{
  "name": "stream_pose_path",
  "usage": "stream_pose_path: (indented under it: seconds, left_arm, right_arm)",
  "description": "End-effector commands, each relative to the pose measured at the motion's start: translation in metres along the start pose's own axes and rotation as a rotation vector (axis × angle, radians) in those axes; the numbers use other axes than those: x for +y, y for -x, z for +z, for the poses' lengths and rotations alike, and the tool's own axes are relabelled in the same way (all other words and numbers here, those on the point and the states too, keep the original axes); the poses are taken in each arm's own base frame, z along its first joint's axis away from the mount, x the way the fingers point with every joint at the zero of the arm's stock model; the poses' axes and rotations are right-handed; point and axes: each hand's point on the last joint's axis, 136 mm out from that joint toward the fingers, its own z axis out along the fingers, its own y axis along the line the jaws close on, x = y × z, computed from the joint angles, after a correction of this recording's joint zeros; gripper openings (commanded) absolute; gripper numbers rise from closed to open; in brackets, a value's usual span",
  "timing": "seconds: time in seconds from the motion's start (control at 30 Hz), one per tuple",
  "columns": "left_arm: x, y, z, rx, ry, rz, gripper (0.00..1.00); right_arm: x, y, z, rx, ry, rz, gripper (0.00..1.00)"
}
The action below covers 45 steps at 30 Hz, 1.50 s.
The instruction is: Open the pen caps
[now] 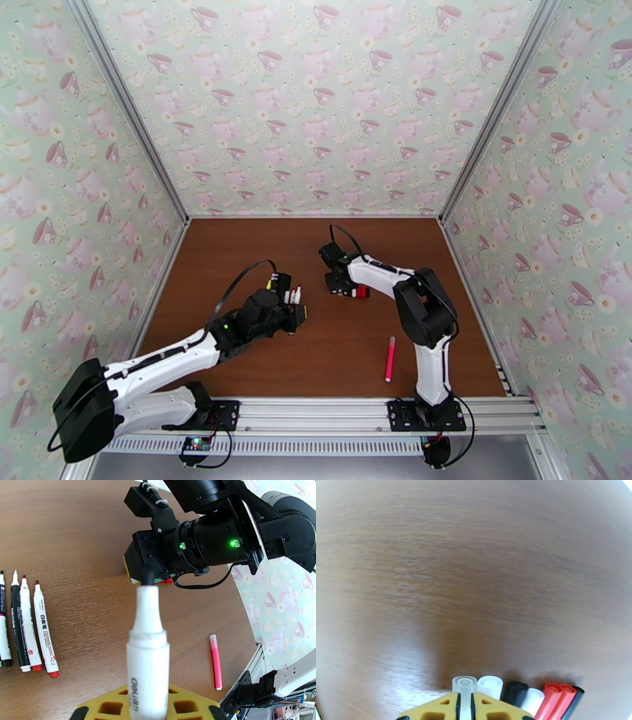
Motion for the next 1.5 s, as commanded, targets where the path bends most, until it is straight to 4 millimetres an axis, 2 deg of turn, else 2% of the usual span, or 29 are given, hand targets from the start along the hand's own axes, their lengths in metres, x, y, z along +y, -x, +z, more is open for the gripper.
stream_pose_path:
  seconds: [0.0, 0.2, 0.43, 0.67, 0.9, 1.07, 1.13, 1.2, 1.33, 1.47]
  left_arm:
    - [0.0, -0.001, 0.003, 0.004, -0.012, -0.003, 0.1]
    - [0.002, -0.005, 0.006, 0.015, 0.005, 0.003, 0.14]
    - [0.014, -0.011, 0.02, 0.041, 0.081, 0.017, 0.14]
    - [0.034, -0.013, 0.041, 0.078, 0.225, 0.017, 0.13]
    - [0.06, -0.013, 0.061, 0.116, 0.422, 0.042, 0.13]
    - [0.075, -0.016, 0.078, 0.16, 0.523, 0.083, 0.13]
    - [0.072, -0.011, 0.086, 0.162, 0.534, 0.089, 0.13]
    - [0.076, -0.011, 0.092, 0.179, 0.572, 0.097, 0.14]
    - [0.084, -0.01, 0.098, 0.2, 0.651, 0.131, 0.14]
    - [0.092, -0.012, 0.102, 0.227, 0.714, 0.152, 0.16]
  right_arm:
    - [-0.014, 0.001, -0.008, -0.009, -0.046, 0.043, 0.17]
    - [-0.013, 0.006, -0.021, -0.037, -0.01, 0.062, 0.22]
    - [0.0, 0.008, -0.063, -0.14, 0.155, 0.077, 0.29]
    - [0.001, -0.014, -0.106, -0.248, 0.314, 0.098, 0.38]
    - [0.009, -0.047, -0.136, -0.312, 0.505, 0.109, 0.49]
    - [0.005, -0.063, -0.15, -0.35, 0.553, 0.112, 0.63]
    - [0.004, -0.066, -0.155, -0.371, 0.566, 0.108, 0.66]
    - [0.003, -0.069, -0.159, -0.379, 0.575, 0.1, 0.74]
    - [-0.004, -0.075, -0.166, -0.397, 0.561, 0.098, 0.98]
    - [-0.01, -0.08, -0.169, -0.4, 0.543, 0.11, 1.0]
